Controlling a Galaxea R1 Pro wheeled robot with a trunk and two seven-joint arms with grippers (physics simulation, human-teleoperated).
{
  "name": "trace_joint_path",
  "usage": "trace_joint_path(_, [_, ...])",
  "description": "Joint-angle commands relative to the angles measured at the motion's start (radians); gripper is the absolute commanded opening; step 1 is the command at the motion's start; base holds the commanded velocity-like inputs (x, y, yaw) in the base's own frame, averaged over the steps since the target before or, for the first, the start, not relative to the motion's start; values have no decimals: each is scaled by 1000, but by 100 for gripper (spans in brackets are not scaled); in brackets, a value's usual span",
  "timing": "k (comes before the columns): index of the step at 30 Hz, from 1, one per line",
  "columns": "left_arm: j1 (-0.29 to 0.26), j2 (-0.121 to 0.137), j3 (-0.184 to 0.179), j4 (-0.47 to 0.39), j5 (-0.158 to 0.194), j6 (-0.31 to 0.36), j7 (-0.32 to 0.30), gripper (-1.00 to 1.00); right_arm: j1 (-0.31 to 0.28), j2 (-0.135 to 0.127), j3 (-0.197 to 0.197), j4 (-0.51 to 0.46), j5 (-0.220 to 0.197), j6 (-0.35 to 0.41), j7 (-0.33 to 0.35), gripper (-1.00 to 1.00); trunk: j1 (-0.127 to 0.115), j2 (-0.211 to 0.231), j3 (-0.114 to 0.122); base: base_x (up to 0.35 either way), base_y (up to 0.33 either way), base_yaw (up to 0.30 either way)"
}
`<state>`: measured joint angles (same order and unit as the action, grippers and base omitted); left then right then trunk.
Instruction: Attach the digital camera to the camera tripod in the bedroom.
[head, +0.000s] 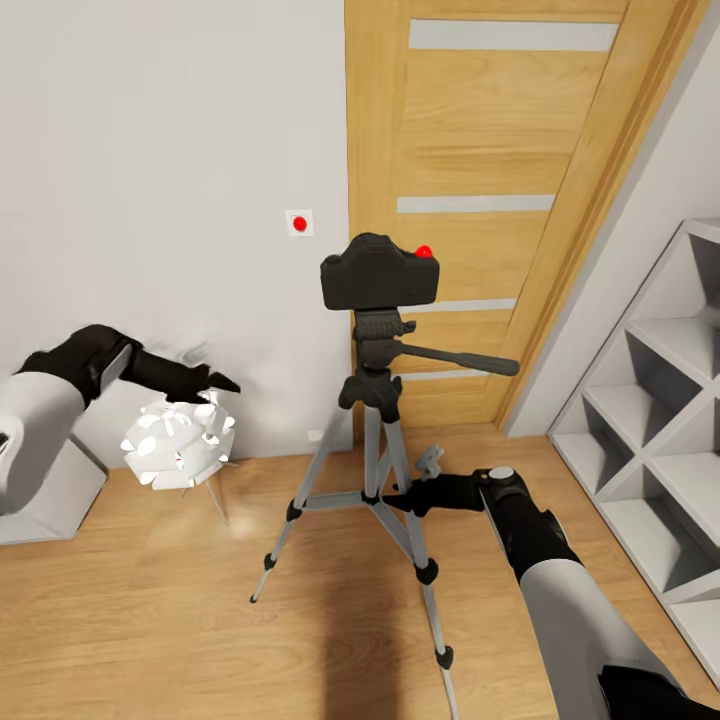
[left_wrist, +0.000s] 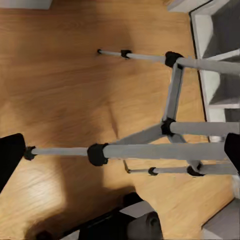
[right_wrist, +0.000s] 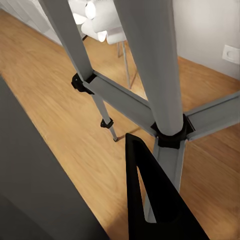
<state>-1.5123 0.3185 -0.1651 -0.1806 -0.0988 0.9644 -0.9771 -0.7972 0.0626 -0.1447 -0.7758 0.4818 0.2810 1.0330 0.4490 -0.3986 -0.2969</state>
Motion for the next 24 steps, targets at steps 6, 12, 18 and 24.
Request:
trace_joint_path(6, [48, 32, 6, 151, -10, -207, 103, 100, 0, 2, -7, 36, 14, 14, 10, -100, 1, -1, -2, 0, 0, 0])
trace_joint_path(12, [201, 34, 7, 176, 6, -273, 137, 100, 0, 2, -7, 36, 14, 15, 10, -100, 1, -1, -2, 0, 0, 0])
trace_joint_path(18, [401, 26, 8, 179, 13, -289, 144, 100, 0, 2, -7, 36, 14, 16, 10, -100, 1, -1, -2, 0, 0, 0])
trace_joint_path(24, [620, 23, 12, 179, 19, -311, 152, 100, 0, 2, -7, 36, 14, 17, 10, -100, 1, -1, -2, 0, 0, 0])
